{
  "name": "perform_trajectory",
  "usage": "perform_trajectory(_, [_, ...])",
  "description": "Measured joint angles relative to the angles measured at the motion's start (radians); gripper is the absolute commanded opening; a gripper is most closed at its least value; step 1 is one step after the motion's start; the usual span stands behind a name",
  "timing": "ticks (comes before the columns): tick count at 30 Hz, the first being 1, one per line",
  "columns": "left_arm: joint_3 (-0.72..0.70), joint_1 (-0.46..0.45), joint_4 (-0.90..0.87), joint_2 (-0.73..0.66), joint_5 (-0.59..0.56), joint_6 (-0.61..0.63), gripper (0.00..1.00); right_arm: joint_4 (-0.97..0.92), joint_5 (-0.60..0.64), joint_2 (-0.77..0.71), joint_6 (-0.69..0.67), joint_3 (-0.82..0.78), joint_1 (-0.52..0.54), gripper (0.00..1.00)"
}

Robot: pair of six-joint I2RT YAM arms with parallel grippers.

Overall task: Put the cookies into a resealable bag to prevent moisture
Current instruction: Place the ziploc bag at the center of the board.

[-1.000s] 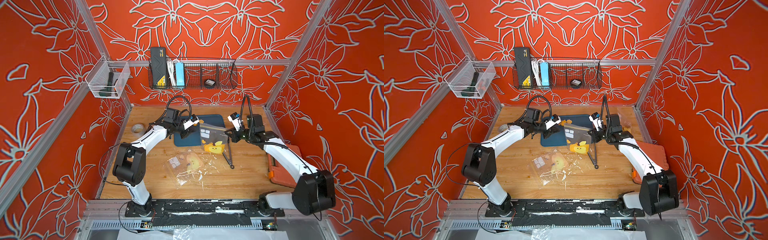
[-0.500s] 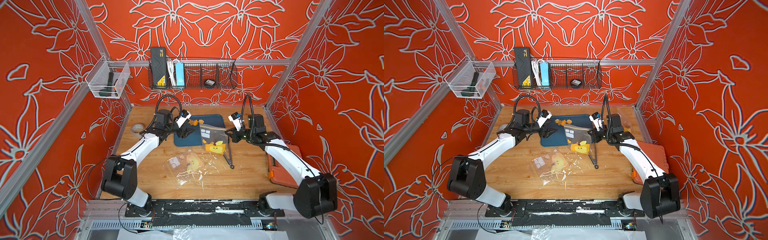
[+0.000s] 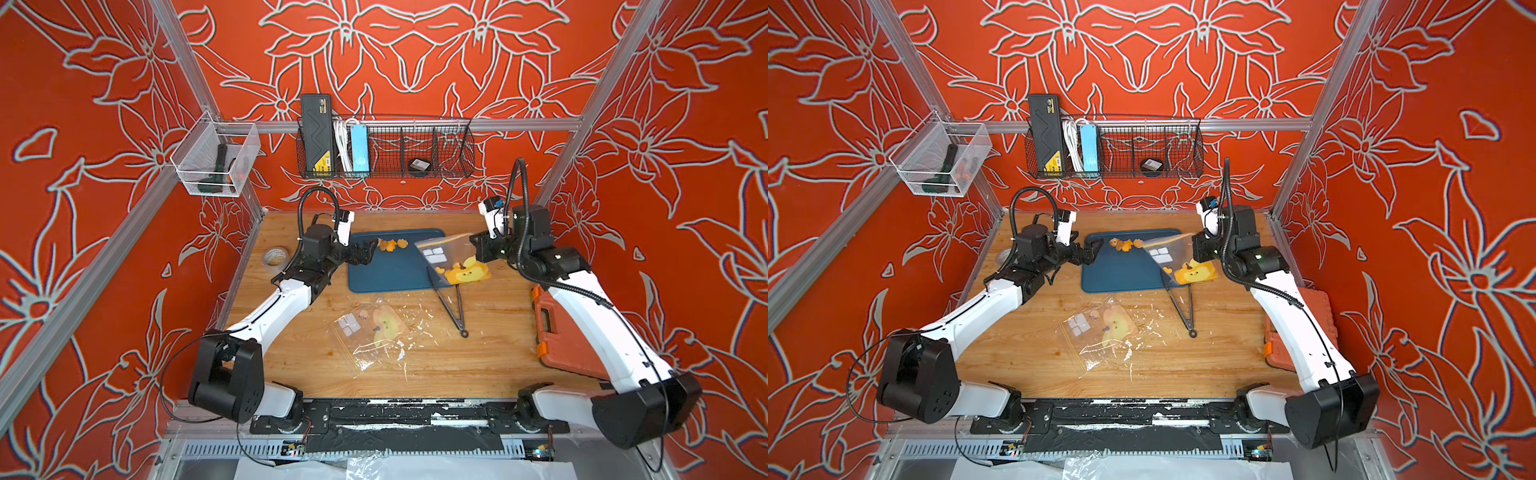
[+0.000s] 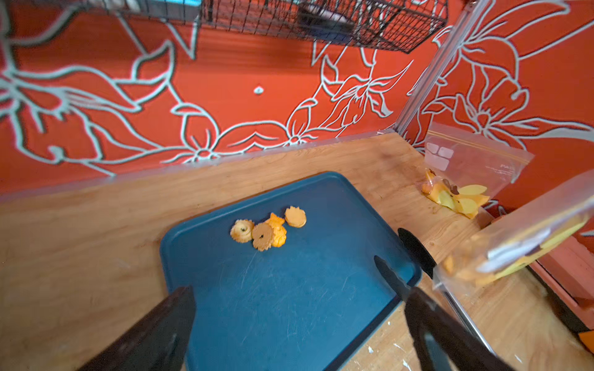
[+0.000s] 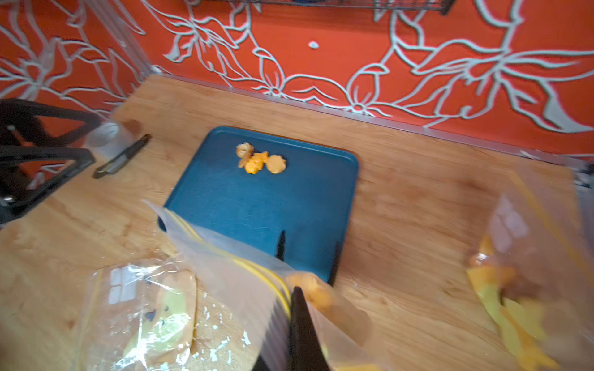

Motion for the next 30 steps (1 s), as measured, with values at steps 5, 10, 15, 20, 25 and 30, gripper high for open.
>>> perform_trajectory(5, [0.163, 0.0, -0.129, 0.096, -0.011, -0.039, 1.0, -0.155, 0.176, 0.14, -0.004, 0.187, 0.0, 0.0])
perform_trajectory(10, [0.166, 0.0, -0.202, 0.109, -0.01, -0.046, 1.0, -0.294, 0.284, 0.302, -0.011, 0.351, -0.015, 0.0])
perform_trajectory(15, [0.164, 0.0, -0.225, 0.109, 0.003, -0.045, 1.0, -0.359, 0.316, 0.417, -0.012, 0.462, -0.051, 0.0])
perform_trajectory(20, [0.164, 0.0, -0.237, 0.109, 0.024, -0.045, 1.0, -0.381, 0.315, 0.482, -0.012, 0.53, -0.109, 0.0])
perform_trajectory(25, [0.164, 0.0, -0.24, 0.109, 0.036, -0.044, 1.0, -0.372, 0.285, 0.535, -0.002, 0.566, -0.185, 0.0])
perform_trajectory(30, [0.164, 0.0, -0.241, 0.109, 0.04, -0.041, 1.0, -0.345, 0.278, 0.566, 0.003, 0.553, -0.241, 0.0])
